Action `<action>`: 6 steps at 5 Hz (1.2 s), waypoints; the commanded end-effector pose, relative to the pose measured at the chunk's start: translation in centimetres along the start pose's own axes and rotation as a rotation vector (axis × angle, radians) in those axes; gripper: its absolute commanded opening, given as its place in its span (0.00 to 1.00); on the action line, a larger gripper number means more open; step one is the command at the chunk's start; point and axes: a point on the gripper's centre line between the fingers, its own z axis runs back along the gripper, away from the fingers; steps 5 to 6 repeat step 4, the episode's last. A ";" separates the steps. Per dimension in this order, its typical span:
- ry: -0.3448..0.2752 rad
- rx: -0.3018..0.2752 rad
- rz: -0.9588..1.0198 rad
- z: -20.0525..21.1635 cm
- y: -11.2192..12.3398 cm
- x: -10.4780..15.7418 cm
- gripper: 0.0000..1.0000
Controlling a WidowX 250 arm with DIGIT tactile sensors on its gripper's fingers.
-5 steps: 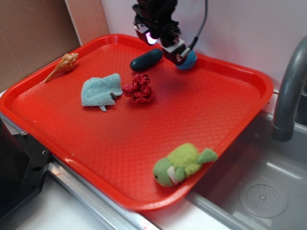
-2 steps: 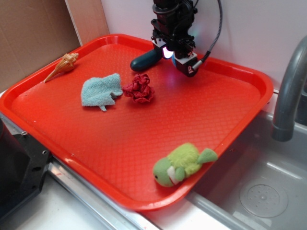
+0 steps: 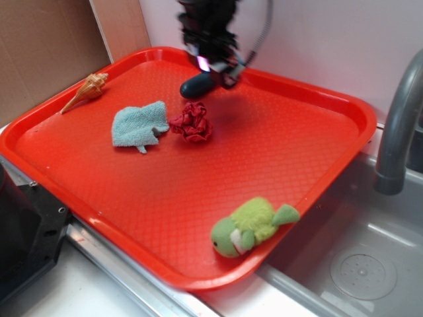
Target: Grab the blue ball.
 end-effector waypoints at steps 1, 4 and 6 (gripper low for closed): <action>-0.049 -0.031 -0.038 12.0 3.5 -5.8 0.00; 0.188 -0.059 0.254 13.3 4.8 -10.2 0.00; 0.188 -0.059 0.254 13.3 4.8 -10.2 0.00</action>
